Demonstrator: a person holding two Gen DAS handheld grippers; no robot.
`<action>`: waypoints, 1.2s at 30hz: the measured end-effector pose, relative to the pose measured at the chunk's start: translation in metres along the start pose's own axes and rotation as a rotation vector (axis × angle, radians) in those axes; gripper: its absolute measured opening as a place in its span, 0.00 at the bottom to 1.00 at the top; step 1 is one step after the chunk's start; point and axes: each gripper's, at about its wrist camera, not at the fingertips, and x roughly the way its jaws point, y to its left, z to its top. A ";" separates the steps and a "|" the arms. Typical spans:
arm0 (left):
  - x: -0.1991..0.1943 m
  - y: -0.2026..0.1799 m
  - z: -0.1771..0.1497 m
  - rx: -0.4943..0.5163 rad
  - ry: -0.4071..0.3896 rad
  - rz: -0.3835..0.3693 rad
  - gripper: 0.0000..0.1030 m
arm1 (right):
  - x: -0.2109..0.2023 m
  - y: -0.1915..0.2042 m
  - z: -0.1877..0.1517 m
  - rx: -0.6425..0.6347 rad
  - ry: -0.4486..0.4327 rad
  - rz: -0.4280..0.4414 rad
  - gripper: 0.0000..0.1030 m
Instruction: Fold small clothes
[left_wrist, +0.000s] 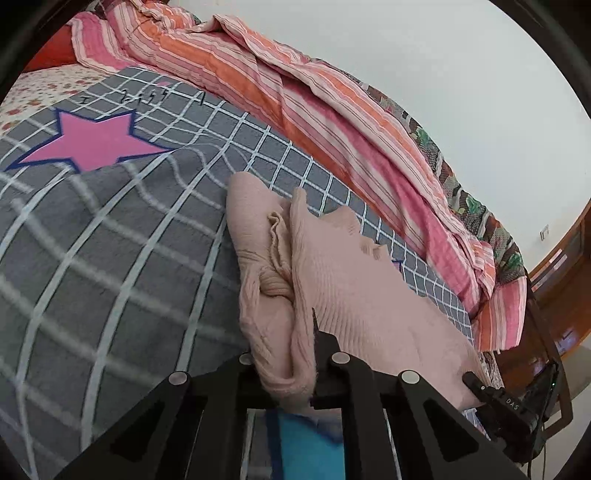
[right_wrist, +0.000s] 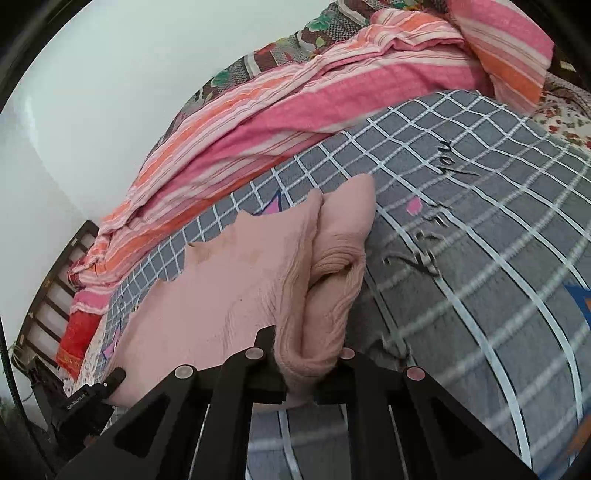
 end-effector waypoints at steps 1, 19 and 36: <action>-0.006 0.002 -0.005 -0.002 0.001 -0.003 0.09 | -0.005 0.000 -0.006 -0.008 0.005 -0.008 0.08; -0.070 0.011 -0.051 0.155 0.056 0.029 0.20 | -0.085 0.002 -0.073 -0.160 -0.016 -0.136 0.22; -0.098 0.012 -0.027 0.179 -0.022 0.073 0.46 | -0.111 -0.018 -0.062 -0.151 -0.069 -0.167 0.28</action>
